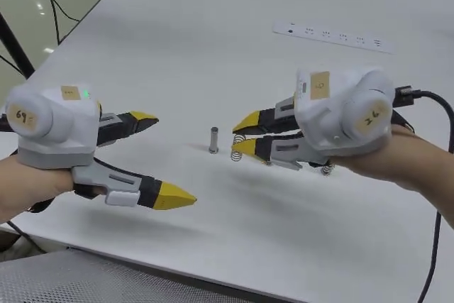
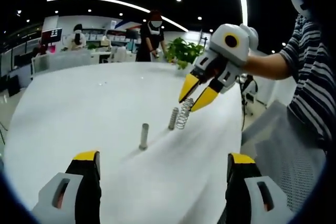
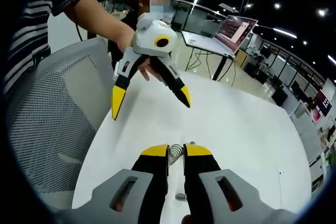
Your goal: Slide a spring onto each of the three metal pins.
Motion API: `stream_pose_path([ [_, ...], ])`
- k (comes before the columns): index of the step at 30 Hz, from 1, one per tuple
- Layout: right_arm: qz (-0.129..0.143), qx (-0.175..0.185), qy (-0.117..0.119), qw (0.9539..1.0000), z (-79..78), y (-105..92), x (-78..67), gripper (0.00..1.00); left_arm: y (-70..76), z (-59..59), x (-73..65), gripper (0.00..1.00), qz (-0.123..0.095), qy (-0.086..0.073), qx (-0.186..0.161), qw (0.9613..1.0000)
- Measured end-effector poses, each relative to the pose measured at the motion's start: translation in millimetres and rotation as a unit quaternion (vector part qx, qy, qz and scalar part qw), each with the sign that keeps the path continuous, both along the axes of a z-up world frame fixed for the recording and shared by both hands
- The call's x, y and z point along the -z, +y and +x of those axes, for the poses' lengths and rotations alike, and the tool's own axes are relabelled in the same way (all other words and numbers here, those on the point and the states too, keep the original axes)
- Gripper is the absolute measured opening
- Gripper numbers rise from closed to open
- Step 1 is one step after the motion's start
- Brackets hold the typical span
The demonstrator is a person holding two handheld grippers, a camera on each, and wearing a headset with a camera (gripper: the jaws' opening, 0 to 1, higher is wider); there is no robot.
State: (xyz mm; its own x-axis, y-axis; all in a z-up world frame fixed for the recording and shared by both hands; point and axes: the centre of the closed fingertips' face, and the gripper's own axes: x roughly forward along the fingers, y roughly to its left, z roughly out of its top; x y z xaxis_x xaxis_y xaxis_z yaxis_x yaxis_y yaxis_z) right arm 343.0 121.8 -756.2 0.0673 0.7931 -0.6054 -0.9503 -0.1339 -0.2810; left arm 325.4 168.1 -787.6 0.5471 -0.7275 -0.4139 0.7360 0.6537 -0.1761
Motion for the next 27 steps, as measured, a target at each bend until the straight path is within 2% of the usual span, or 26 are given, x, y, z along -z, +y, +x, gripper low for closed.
stream_pose_path([
  [12,0.039,0.034,0.008,0.9986,29.3,21.9,-17.8,0.07,2.0,0.5,-0.5,0.98,-0.002,-0.001,-0.003,1.0],
  [15,0.044,0.041,0.02,0.998,31.1,25.4,-17.4,0.07,2.3,0.8,-0.8,0.98,-0.003,-0.001,-0.003,1.0],
  [21,0.039,0.051,0.02,0.9978,35.1,25.7,-12.7,0.07,3.5,1.3,-1.1,0.98,-0.004,0.0,-0.004,1.0],
  [24,0.038,0.053,0.024,0.9976,36.0,26.3,-11.3,0.07,3.6,3.2,-6.7,0.98,-0.02,0.0,-0.009,0.9997],
  [27,0.04,0.056,0.028,0.9972,36.8,27.4,-10.9,0.07,4.4,3.8,-6.3,0.98,-0.017,-0.001,-0.009,0.9998],
])
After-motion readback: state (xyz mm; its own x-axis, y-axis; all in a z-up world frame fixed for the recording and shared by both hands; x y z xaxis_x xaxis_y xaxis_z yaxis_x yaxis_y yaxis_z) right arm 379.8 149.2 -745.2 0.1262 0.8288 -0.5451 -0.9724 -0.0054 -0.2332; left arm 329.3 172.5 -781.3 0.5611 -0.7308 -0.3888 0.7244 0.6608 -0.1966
